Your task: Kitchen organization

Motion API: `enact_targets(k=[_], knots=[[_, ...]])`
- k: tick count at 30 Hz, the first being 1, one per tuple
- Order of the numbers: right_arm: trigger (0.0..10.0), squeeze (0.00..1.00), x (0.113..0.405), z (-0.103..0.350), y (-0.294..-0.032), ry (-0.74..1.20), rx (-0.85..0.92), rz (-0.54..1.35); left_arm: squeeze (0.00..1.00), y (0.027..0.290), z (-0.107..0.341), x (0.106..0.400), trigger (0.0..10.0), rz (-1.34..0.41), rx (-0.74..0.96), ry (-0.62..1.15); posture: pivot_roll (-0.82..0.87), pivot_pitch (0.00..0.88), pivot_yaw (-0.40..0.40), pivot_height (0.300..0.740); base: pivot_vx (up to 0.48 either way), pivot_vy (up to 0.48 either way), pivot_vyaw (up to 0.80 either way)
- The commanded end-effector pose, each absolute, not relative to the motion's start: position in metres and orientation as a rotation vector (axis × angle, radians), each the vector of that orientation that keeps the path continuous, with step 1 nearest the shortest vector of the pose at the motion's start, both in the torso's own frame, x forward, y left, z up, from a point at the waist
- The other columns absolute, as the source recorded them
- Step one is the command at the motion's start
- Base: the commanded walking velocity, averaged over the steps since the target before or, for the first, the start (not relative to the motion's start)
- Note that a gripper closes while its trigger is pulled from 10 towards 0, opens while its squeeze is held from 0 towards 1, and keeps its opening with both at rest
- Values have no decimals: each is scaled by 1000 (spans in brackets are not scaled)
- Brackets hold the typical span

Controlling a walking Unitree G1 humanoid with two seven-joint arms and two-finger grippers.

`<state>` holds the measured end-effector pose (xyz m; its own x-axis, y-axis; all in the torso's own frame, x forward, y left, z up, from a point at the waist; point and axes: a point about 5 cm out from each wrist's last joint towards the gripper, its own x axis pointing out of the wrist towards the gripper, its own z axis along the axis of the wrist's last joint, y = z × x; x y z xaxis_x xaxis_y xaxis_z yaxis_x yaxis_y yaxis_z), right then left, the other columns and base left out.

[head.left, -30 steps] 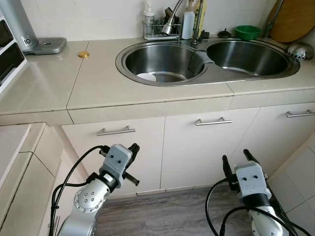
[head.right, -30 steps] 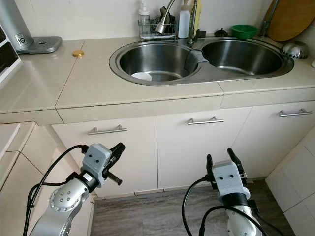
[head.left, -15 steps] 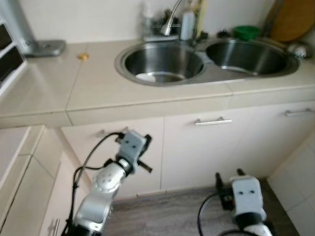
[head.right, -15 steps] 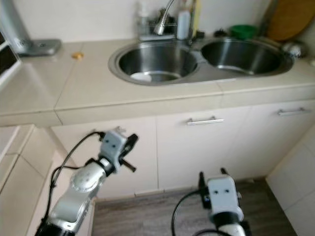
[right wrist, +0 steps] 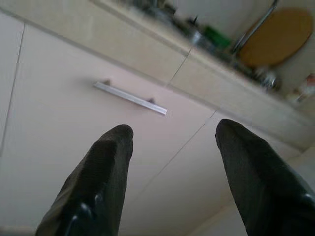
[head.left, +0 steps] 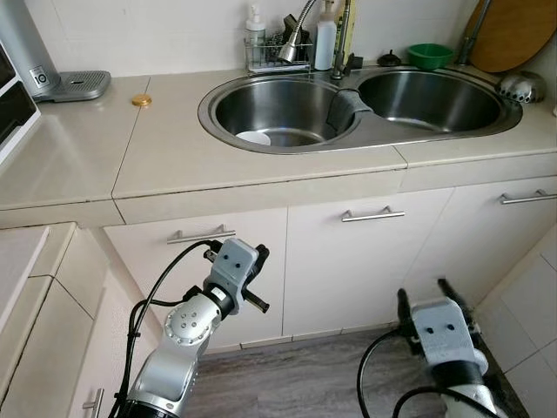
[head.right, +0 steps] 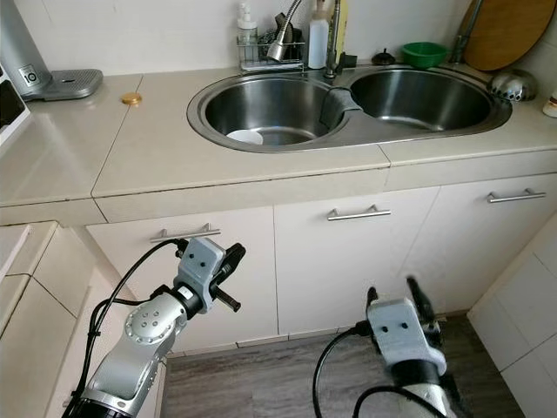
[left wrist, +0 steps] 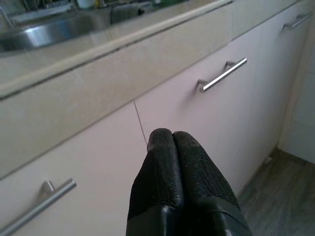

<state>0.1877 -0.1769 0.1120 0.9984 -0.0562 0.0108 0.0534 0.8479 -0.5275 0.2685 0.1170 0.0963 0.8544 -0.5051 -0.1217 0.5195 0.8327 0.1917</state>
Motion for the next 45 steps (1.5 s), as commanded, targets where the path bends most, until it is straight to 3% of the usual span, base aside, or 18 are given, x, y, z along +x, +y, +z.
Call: enact_targets(k=[1,9,28,45], knots=[[10000,0,195,115,-168,-45,-598,-6,0,117,101,271,10000,-544,240,52,16,0,14,740,0,0,0],[10000,0,225,110,-155,-82,-580,66,0,117,104,272,10000,-518,238,46,56,0,-6,740,0,0,0],[10000,0,225,101,-163,-39,-577,64,0,132,91,258,10000,-439,228,123,53,0,-24,740,0,0,0],[10000,0,224,102,-163,-29,-574,86,0,129,90,273,10000,-413,200,111,27,0,-12,740,0,0,0]])
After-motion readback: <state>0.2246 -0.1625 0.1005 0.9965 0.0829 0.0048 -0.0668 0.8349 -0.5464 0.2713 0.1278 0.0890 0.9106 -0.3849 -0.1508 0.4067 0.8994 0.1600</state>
